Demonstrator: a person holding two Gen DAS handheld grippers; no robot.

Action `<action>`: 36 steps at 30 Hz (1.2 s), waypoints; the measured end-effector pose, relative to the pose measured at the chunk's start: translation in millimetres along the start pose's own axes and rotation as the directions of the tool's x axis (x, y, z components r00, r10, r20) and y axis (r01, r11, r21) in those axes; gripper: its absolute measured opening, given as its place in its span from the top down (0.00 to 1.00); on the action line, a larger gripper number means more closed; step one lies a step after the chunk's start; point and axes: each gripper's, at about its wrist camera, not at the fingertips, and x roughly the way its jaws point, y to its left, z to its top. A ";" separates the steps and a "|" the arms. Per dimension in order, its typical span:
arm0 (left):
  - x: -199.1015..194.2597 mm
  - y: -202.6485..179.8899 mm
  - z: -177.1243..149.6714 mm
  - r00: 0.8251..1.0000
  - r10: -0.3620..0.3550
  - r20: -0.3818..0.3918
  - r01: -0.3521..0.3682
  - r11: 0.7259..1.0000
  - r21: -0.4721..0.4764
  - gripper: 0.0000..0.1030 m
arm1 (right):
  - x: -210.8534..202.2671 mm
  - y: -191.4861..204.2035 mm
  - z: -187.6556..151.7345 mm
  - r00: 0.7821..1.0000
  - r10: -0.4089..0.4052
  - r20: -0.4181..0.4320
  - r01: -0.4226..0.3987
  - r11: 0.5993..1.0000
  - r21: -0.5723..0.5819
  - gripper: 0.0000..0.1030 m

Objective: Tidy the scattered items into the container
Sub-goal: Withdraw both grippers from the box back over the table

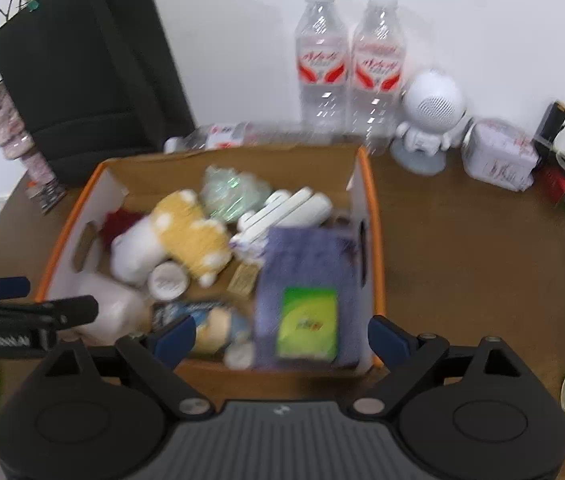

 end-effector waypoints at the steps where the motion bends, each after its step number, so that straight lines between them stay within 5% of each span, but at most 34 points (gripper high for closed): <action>1: -5.2 2.6 -3.0 1.000 0.005 -0.008 -0.006 1.000 -0.007 0.00 | -3.1 0.4 -1.4 1.000 0.013 -0.017 -0.013 1.000 0.010 0.10; 7: -40.0 9.3 -24.3 1.000 0.006 0.003 -0.006 0.999 -0.035 0.00 | -24.5 13.7 -24.3 0.999 0.028 -0.023 -0.028 0.999 0.024 0.09; 11: -69.5 4.8 -56.5 0.991 0.006 0.136 0.000 0.999 -0.038 0.00 | -51.3 24.9 -54.4 0.994 0.026 0.104 -0.027 1.000 0.012 0.09; 13: -81.4 -0.2 -90.5 0.966 0.021 0.257 -0.012 0.999 -0.037 0.00 | -64.1 31.0 -84.8 0.973 0.042 0.228 -0.039 0.999 -0.015 0.09; 17: -86.1 -12.6 -168.4 0.899 0.021 0.438 -0.010 1.000 -0.026 0.00 | -71.3 37.2 -164.8 0.894 0.042 0.446 -0.022 0.998 -0.051 0.04; 21: -77.8 -17.5 -241.6 0.833 0.017 0.553 -0.015 1.000 -0.010 0.00 | -57.3 35.9 -237.4 0.850 -0.016 0.527 0.037 0.999 -0.030 0.00; 27: -52.0 -13.2 -300.6 0.854 0.010 0.521 -0.007 1.000 -0.007 0.00 | -28.0 44.3 -301.1 0.853 0.011 0.522 0.061 0.991 -0.121 0.00; 29: -42.4 -10.3 -301.1 0.876 -0.002 0.482 0.017 0.999 -0.027 0.00 | -21.3 47.2 -305.5 0.854 0.008 0.521 0.085 0.984 -0.155 0.00; 34: -29.2 -15.4 -296.3 0.885 0.021 0.466 -0.023 1.000 -0.002 0.00 | -8.8 37.7 -300.0 0.888 0.029 0.458 0.027 0.993 -0.116 0.00; 36: -23.3 -15.7 -294.6 0.901 0.016 0.434 -0.024 1.000 0.011 0.00 | -2.6 34.9 -301.5 0.903 0.007 0.430 0.040 0.994 -0.098 0.00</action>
